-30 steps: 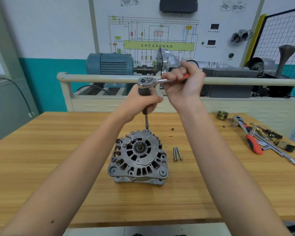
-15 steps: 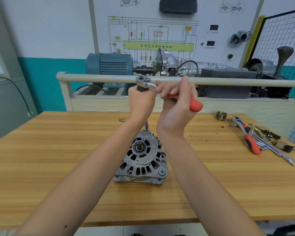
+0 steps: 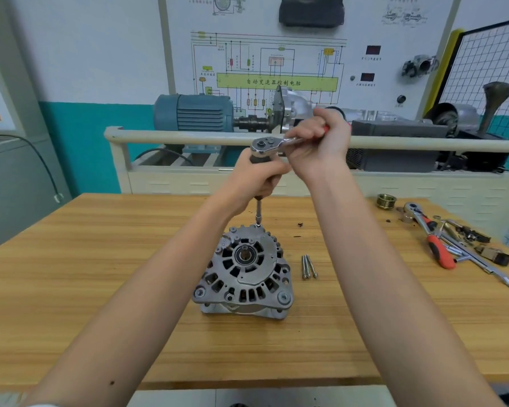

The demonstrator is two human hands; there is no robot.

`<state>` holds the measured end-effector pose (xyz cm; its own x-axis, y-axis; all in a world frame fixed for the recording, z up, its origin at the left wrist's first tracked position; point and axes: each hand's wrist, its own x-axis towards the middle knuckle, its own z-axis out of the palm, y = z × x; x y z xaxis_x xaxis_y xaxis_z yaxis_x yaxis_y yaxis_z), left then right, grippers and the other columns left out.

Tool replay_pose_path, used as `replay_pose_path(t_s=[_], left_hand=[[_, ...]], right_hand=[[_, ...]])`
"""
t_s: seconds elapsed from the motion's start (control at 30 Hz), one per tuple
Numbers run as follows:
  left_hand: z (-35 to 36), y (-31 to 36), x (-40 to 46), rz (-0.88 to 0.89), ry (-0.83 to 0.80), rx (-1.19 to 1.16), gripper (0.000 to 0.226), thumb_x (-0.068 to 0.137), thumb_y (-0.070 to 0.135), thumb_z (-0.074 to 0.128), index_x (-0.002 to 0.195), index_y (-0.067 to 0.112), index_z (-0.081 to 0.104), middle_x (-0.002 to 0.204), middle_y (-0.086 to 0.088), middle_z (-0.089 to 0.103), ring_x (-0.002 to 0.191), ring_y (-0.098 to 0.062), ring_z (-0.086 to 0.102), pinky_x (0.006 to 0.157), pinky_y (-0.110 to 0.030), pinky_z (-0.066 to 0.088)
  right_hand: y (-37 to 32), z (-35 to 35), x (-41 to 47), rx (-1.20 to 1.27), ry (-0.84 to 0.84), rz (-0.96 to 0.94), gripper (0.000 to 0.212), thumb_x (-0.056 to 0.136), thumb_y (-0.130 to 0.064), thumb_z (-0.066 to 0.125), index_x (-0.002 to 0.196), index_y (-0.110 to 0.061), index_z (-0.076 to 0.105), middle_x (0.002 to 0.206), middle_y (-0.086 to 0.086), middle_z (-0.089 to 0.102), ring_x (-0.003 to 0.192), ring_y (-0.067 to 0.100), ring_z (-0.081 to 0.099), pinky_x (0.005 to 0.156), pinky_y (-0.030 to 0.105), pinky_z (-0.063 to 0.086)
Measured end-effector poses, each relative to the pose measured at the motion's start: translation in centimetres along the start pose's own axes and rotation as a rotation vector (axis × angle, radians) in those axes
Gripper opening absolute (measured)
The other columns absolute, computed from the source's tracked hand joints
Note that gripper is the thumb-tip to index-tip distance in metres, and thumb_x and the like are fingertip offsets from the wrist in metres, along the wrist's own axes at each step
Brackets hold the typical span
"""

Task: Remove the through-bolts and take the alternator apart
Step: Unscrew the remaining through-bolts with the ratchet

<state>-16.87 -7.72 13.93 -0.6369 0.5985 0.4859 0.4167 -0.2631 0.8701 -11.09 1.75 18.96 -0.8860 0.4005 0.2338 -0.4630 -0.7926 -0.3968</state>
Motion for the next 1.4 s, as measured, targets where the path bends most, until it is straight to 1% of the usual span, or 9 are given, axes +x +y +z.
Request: replay_pose_path(t_s=[0.17, 0.27, 0.37, 0.57, 0.7, 0.87, 1.03, 1.27, 1.4], left_hand=[[1.1, -0.6, 0.7, -0.013, 0.428, -0.041, 0.032, 0.082, -0.001, 0.055, 0.053, 0.01, 0.046, 0.038, 0.005, 0.036, 0.036, -0.011, 0.027, 0.04, -0.018, 0.022], [1.4, -0.6, 0.8, -0.002, 0.513, -0.006, 0.021, 0.077, 0.001, 0.05, 0.058, 0.009, 0.046, 0.044, 0.0, 0.036, 0.045, -0.016, 0.027, 0.046, -0.024, 0.02], [0.8, -0.4, 0.3, -0.013, 0.385, -0.026, 0.029, 0.079, 0.002, 0.056, 0.054, 0.015, 0.049, 0.04, 0.006, 0.042, 0.038, -0.011, 0.03, 0.042, -0.02, 0.024], [-1.0, 0.2, -0.1, 0.057, -0.01, 0.014, 0.035, 0.076, 0.005, 0.061, 0.045, 0.02, 0.051, 0.042, 0.001, 0.043, 0.038, -0.016, 0.038, 0.048, -0.025, 0.037], [-0.2, 0.4, 0.0, 0.003, -0.075, -0.06, 0.037, 0.074, 0.009, 0.062, 0.042, 0.023, 0.05, 0.041, 0.006, 0.043, 0.034, -0.009, 0.029, 0.04, -0.018, 0.027], [0.6, -0.3, 0.5, -0.008, 0.241, -0.064, 0.045, 0.081, -0.001, 0.056, 0.041, 0.018, 0.046, 0.035, 0.006, 0.038, 0.03, -0.007, 0.025, 0.038, -0.017, 0.02], [1.4, -0.4, 0.9, 0.015, 0.477, -0.034, 0.021, 0.07, 0.015, 0.059, 0.053, 0.014, 0.048, 0.039, 0.006, 0.041, 0.041, -0.013, 0.03, 0.043, -0.023, 0.023], [-0.2, -0.2, 0.2, 0.053, 0.161, -0.074, 0.033, 0.074, -0.002, 0.061, 0.05, 0.015, 0.048, 0.043, 0.005, 0.042, 0.037, -0.011, 0.031, 0.041, -0.02, 0.026], [-0.7, 0.1, 0.2, 0.022, -0.1, -0.081, 0.032, 0.075, 0.008, 0.06, 0.047, 0.02, 0.05, 0.042, 0.003, 0.041, 0.037, -0.014, 0.031, 0.043, -0.022, 0.029]], right_hand=[[3.7, -1.7, -4.3, -0.089, -0.087, -0.486, 0.037, 0.098, -0.008, 0.04, 0.061, -0.012, 0.038, 0.045, 0.002, 0.04, 0.045, 0.019, 0.046, 0.062, 0.034, 0.052], [5.2, -2.0, -5.7, -0.229, -0.198, -0.662, 0.033, 0.096, -0.007, 0.04, 0.064, -0.012, 0.04, 0.046, 0.002, 0.046, 0.051, 0.021, 0.052, 0.072, 0.037, 0.052], [3.8, -1.4, -4.9, -0.152, -0.174, -0.543, 0.037, 0.097, -0.006, 0.039, 0.061, -0.013, 0.038, 0.043, 0.002, 0.042, 0.044, 0.02, 0.048, 0.062, 0.035, 0.052], [0.0, 0.1, -0.3, -0.074, -0.033, -0.012, 0.053, 0.095, -0.011, 0.039, 0.042, -0.015, 0.036, 0.038, -0.004, 0.029, 0.031, 0.013, 0.033, 0.043, 0.02, 0.043], [-0.5, 0.4, 0.8, -0.01, -0.026, 0.099, 0.047, 0.094, -0.009, 0.04, 0.048, -0.016, 0.033, 0.036, -0.007, 0.029, 0.027, 0.01, 0.03, 0.035, 0.016, 0.037], [1.7, -0.9, -1.9, 0.014, -0.012, -0.261, 0.042, 0.097, -0.011, 0.041, 0.056, -0.014, 0.035, 0.04, -0.003, 0.033, 0.036, 0.014, 0.036, 0.047, 0.024, 0.045], [4.4, -2.1, -5.1, -0.17, -0.191, -0.611, 0.035, 0.099, -0.007, 0.038, 0.064, -0.012, 0.04, 0.047, 0.003, 0.045, 0.051, 0.022, 0.051, 0.069, 0.037, 0.052], [0.7, -0.9, -1.6, -0.038, -0.097, -0.169, 0.046, 0.098, -0.013, 0.038, 0.052, -0.012, 0.038, 0.04, -0.001, 0.033, 0.037, 0.015, 0.038, 0.052, 0.024, 0.047], [-0.8, 0.1, 0.8, -0.038, -0.063, 0.108, 0.052, 0.096, -0.012, 0.038, 0.044, -0.016, 0.037, 0.036, -0.005, 0.03, 0.029, 0.012, 0.033, 0.041, 0.019, 0.042]])
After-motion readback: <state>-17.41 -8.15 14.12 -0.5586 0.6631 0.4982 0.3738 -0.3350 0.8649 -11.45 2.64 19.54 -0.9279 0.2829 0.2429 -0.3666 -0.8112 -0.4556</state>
